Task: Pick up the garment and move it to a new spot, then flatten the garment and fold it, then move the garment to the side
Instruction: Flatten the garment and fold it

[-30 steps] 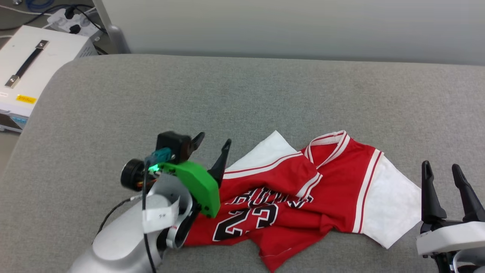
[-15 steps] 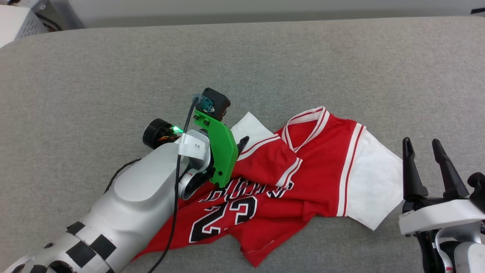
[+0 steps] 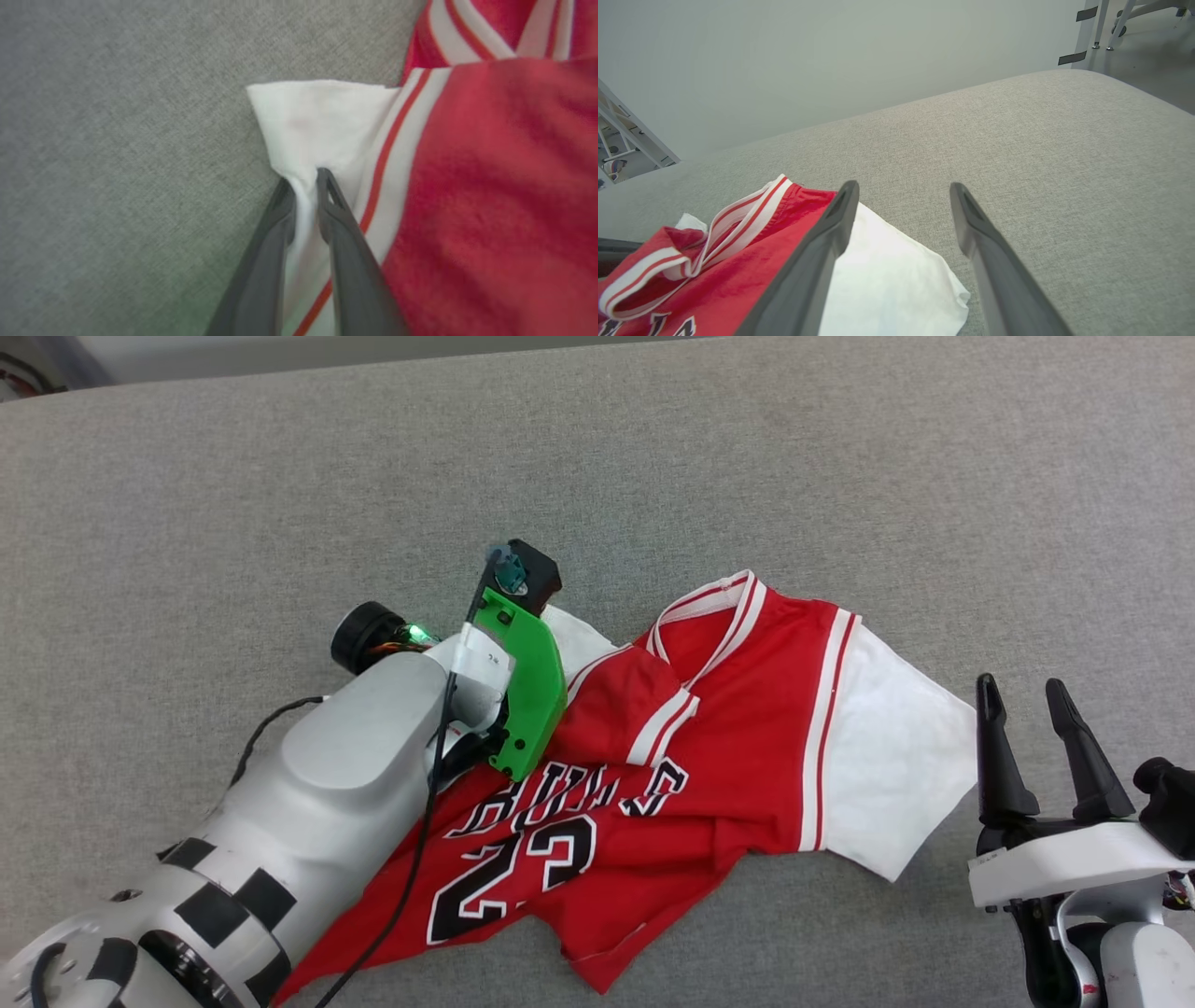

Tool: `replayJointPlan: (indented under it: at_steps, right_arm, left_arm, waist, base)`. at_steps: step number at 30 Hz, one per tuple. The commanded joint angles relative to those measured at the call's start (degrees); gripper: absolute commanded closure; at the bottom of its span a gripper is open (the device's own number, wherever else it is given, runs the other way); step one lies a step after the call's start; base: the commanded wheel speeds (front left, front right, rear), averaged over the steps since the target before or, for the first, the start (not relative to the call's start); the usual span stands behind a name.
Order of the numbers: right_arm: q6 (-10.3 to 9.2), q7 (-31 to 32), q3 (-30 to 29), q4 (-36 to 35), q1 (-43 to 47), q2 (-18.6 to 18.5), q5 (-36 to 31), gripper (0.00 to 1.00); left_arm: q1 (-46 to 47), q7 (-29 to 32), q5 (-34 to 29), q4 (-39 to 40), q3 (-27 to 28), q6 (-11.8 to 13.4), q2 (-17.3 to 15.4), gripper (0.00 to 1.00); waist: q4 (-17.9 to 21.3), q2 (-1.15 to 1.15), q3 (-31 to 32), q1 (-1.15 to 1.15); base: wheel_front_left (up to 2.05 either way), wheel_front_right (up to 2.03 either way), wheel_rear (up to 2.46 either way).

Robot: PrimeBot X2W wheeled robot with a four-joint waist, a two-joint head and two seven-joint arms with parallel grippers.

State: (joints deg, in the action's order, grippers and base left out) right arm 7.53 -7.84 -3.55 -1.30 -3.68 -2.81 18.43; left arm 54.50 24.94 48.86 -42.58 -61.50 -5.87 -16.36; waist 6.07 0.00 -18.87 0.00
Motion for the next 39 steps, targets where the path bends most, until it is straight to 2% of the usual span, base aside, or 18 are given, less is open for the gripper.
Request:
replayJointPlan:
  at_steps: [1, 5, 12, 18, 22, 26, 27, 28, 29, 34, 39]
  right_arm:
    - [-0.04, -0.53, -0.35, 0.16, -0.84, -0.07, 0.10, 0.00]
    - [-0.04, -0.38, -0.93, 0.33, -0.49, -0.07, 0.02, 0.00]
    - [-0.04, 0.30, -2.47, 0.35, 0.71, -0.07, -0.43, 0.00]
    - [-0.04, 1.23, -3.47, 0.19, 2.04, -0.07, -0.62, 0.00]
    - [-0.04, 2.17, -4.01, 0.30, 3.09, -0.07, -0.74, 0.00]
    - [-0.04, 3.06, -4.64, 0.34, 4.00, -0.07, -0.80, 0.00]
    - [-0.04, 3.30, -4.79, 0.32, 4.15, -0.07, -0.83, 0.00]
    - [-0.04, 3.61, -5.08, 0.29, 4.28, -0.07, -0.86, 0.00]
    - [-0.04, 3.92, -5.34, 0.23, 4.39, -0.07, -0.89, 0.00]
    - [-0.04, 4.29, -6.02, -0.45, 5.08, -0.07, -0.72, 0.00]
    - [-0.04, 5.32, -7.00, -0.99, 5.91, -0.08, -0.17, 0.00]
  left_arm:
    - [-2.88, -0.13, -0.76, -2.11, -1.97, -0.23, 0.45, 1.00]
    - [-2.35, -5.49, -3.43, -3.54, -2.47, 0.94, -0.03, 1.00]
    - [-4.12, -17.99, -2.92, -5.57, 2.50, 7.50, -2.19, 1.00]
    - [-9.60, -23.85, 0.43, -7.43, 6.98, 12.16, -5.20, 1.00]
    - [-14.57, -26.22, 3.99, -7.89, 9.95, 13.44, -6.08, 1.00]
    - [-18.51, -27.95, 5.96, -7.14, 10.84, 12.75, -5.39, 1.00]
    - [-19.11, -28.44, 6.21, -6.93, 10.96, 12.68, -5.11, 0.90]
    - [-19.75, -29.15, 6.30, -6.65, 10.96, 12.68, -4.73, 0.34]
    - [-20.25, -30.69, 6.39, -6.27, 11.33, 12.98, -4.43, 0.00]
    - [-22.59, -37.37, 5.52, -4.01, 12.40, 14.52, -4.15, 0.00]
    - [-24.94, -39.85, 2.27, 2.86, 15.78, 16.31, -5.52, 0.00]
  waist:
    - [-0.62, 0.00, 0.22, 0.00]
    - [-1.89, 0.00, 1.20, 0.00]
    - [-4.49, 0.00, 4.25, 0.00]
    - [-5.95, 0.00, 6.40, 0.00]
    - [-6.76, 0.00, 7.53, 0.00]
    - [-7.39, 0.00, 8.63, 0.00]
    - [-7.49, 0.00, 8.85, 0.00]
    - [-7.65, 0.00, 9.28, 0.00]
    - [-7.74, 0.00, 9.69, 0.00]
    - [-7.87, 0.00, 11.43, 0.00]
    - [-8.44, 0.00, 12.32, 0.00]
  base:
    - [0.00, 0.00, 0.00]
    - [0.00, 0.00, 0.00]
    - [0.00, 0.00, 0.00]
    - [0.00, 0.00, 0.00]
    - [0.00, 0.00, 0.00]
    - [0.00, 0.00, 0.00]
    - [0.00, 0.00, 0.00]
    - [0.00, 0.00, 0.00]
    - [0.00, 0.00, 0.00]
    - [0.00, 0.00, 0.00]
    - [0.00, 0.00, 0.00]
